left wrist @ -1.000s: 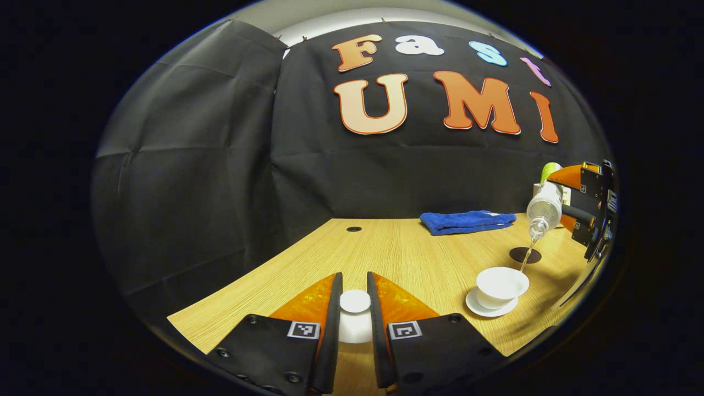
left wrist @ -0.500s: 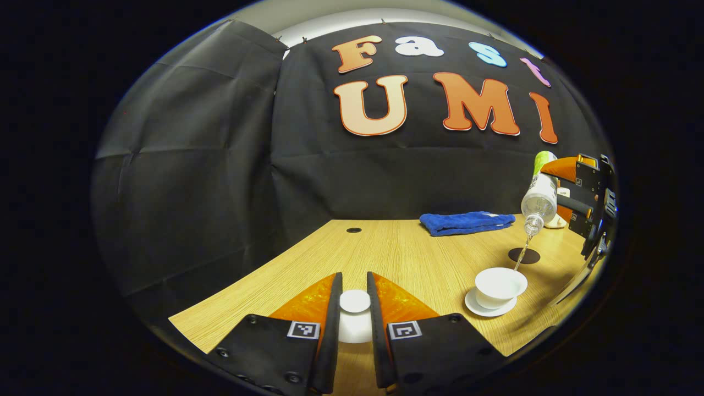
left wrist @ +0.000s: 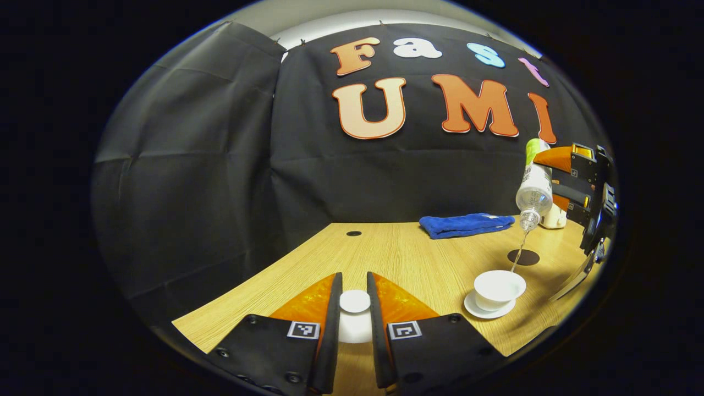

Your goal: Open the teacup lid with one hand, grasp the water bottle and pour water into the teacup with the other hand; after pouring, place the water bottle on the coaster and then close the teacup lid.

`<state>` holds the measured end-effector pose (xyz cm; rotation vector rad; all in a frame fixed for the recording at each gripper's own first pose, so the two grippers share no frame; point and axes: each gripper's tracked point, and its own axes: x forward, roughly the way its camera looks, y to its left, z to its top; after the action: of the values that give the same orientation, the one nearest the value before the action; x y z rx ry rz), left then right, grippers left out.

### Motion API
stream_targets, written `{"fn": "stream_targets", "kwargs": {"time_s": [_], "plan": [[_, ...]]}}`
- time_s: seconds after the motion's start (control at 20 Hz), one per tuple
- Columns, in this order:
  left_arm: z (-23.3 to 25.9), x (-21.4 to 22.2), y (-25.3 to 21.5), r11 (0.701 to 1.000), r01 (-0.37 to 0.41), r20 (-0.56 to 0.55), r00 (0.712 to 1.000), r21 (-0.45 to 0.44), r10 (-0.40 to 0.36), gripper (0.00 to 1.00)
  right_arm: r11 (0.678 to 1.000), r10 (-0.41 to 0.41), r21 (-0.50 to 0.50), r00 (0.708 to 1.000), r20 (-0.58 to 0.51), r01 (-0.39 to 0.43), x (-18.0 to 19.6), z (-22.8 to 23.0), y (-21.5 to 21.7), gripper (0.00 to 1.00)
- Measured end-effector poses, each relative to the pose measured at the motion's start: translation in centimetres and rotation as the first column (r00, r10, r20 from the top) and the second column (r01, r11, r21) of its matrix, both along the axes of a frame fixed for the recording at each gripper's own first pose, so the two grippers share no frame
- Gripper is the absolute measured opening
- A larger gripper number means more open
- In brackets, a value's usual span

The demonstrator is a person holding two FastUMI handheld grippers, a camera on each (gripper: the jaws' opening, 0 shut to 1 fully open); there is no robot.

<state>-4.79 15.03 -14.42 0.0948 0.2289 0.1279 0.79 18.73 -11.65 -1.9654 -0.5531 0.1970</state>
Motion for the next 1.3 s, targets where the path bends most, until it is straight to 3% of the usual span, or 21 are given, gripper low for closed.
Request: {"fn": "stream_targets", "kwargs": {"time_s": [0.1,0.15,0.55,0.8,0.95,1.1,1.2,1.3], "plan": [[0.1,0.0,-0.1,1.0,0.003,0.0,1.0,0.004,-0.003,0.29,1.0,0.012,-0.004,1.0,0.004,-0.012,0.1,0.1,0.1,0.58],[0.2,-0.1,-0.2,1.0,0.006,0.002,1.0,0.005,-0.006,0.31,1.0,0.018,-0.006,1.0,0.004,-0.018,0.1,0.1,0.2,0.65],[0.3,-0.1,-0.8,1.0,0.016,0.005,1.0,0.019,-0.016,0.31,0.998,0.046,-0.037,0.997,-0.061,-0.048,-1.1,-3.7,1.5,0.62],[-0.2,-0.3,-1.5,1.0,0.028,-0.002,1.0,-0.007,-0.028,0.31,0.999,0.028,0.034,0.987,-0.159,-0.023,-1.5,-6.2,1.4,0.62],[0.1,-0.4,-1.7,1.0,0.029,0.001,1.0,-0.012,-0.029,0.31,0.989,0.023,0.148,0.955,-0.295,0.022,-1.4,-8.2,1.0,0.62],[0.3,-0.2,-2.2,0.999,0.037,0.008,0.999,-0.024,-0.037,0.29,0.95,0.045,0.297,0.903,-0.427,0.093,-1.8,-9.8,0.7,0.6],[0.5,-0.1,-2.9,0.998,0.049,0.014,0.999,-0.034,-0.049,0.31,0.909,0.063,0.388,0.871,-0.486,0.151,-1.7,-10.5,0.5,0.64],[0.7,-0.1,-3.6,0.997,0.062,0.018,0.998,-0.036,-0.061,0.28,0.86,0.076,0.466,0.85,-0.521,0.209,-1.7,-11.2,0.2,0.63]]}}
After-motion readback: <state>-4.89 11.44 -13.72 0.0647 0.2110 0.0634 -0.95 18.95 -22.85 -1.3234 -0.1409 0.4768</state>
